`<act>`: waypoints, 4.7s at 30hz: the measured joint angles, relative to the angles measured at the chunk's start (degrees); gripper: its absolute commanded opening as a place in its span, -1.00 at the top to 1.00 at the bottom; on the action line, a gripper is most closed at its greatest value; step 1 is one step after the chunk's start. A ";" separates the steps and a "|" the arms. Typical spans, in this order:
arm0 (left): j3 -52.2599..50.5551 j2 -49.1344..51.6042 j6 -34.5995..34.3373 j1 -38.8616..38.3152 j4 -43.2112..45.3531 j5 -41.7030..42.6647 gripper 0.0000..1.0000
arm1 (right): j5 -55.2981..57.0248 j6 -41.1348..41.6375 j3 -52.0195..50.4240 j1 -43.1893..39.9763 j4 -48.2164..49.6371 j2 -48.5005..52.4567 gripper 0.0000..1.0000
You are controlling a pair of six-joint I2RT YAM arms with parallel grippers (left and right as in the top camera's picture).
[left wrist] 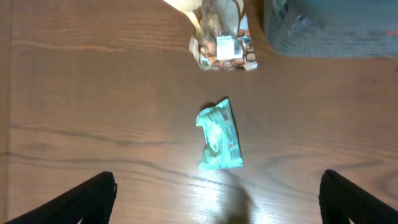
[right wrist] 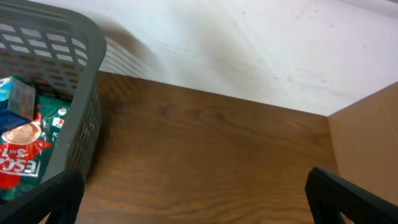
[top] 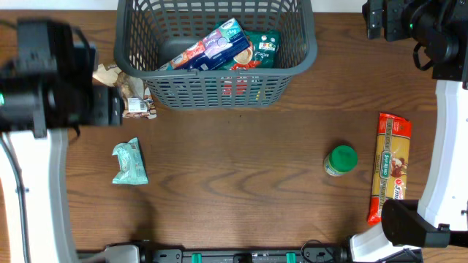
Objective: Pack container
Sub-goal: 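Lower the left gripper onto the mint-green wipes pouch and grasp, then lift the wipes pouch and lower it into the basket, then withdraw the left gripper beside the snack bag and move right arm out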
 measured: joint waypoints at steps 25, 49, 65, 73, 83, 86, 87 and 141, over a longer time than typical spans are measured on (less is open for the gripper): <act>-46.12 8.81 -7.89 2.36 35.52 2.84 -0.97 | -2.45 0.09 -0.02 0.00 -0.44 0.00 -0.98; -56.98 10.36 -11.34 2.36 52.02 3.04 -0.37 | -2.45 0.09 -0.02 0.00 -1.20 0.00 -0.99; -55.39 8.90 -12.39 2.45 46.86 4.33 0.89 | -2.45 0.09 -0.02 0.00 -1.73 0.00 -0.98; -32.57 5.92 -13.92 3.98 28.89 7.93 0.88 | -2.45 0.09 -0.02 0.00 -1.75 0.00 -0.98; 0.09 5.03 -10.16 2.95 21.09 7.67 0.88 | -2.45 0.09 -0.04 0.00 -1.70 0.00 -0.98; 3.54 4.92 -4.57 0.02 22.40 7.54 0.89 | -2.45 0.09 -0.04 0.00 -1.68 0.00 -0.99; 4.07 4.92 -2.27 -1.20 23.50 7.56 0.89 | -2.45 0.09 -0.04 0.00 -1.68 0.00 -0.99; 4.44 18.78 27.54 -12.72 36.26 8.33 -0.84 | 2.69 8.50 -0.02 -0.81 -0.57 0.00 -0.99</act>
